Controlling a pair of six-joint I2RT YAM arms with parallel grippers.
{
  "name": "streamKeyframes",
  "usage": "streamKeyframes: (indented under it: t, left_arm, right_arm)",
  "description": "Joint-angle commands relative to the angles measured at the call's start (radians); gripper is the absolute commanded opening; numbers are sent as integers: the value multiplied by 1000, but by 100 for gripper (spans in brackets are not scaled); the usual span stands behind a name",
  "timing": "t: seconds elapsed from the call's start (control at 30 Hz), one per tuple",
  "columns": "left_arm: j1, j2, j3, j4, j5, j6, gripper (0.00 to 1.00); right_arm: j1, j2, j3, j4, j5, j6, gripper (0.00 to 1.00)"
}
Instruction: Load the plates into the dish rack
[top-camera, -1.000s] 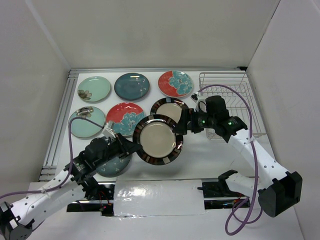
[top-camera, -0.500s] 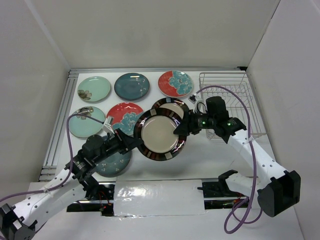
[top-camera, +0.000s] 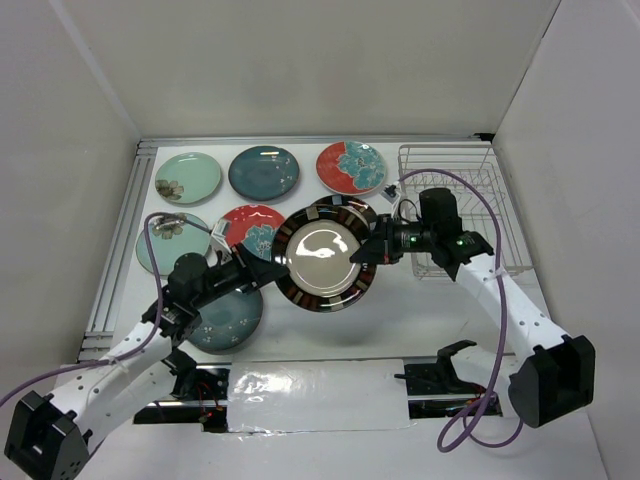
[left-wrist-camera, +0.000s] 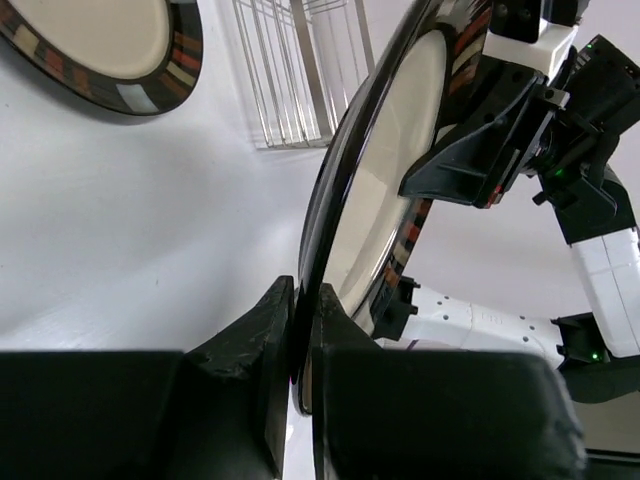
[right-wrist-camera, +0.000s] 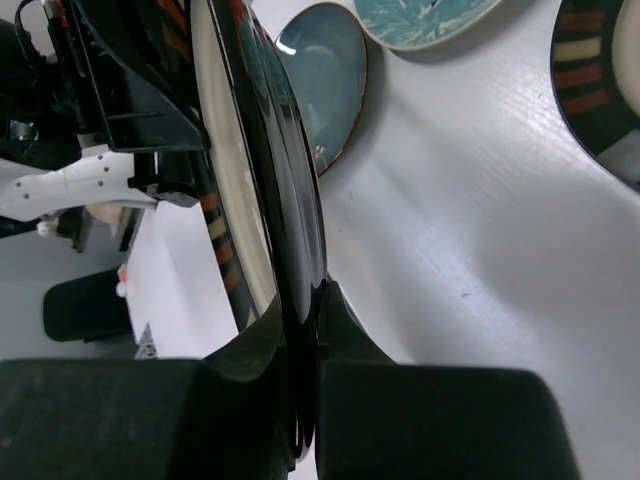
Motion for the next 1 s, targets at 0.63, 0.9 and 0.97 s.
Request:
streamKeyframes:
  t: [0.63, 0.9, 0.97]
  left_arm:
    - [226, 337, 657, -954, -305, 582, 99]
    - [256, 346, 618, -975, -236, 689, 99]
    - [265, 329, 595, -954, -210, 707, 99]
  right_arm:
    - [-108, 82, 521, -77, 1023, -313, 0]
    - [-254, 74, 465, 202, 1257, -580, 0]
    - [-321, 83, 455, 248, 1248, -621, 0]
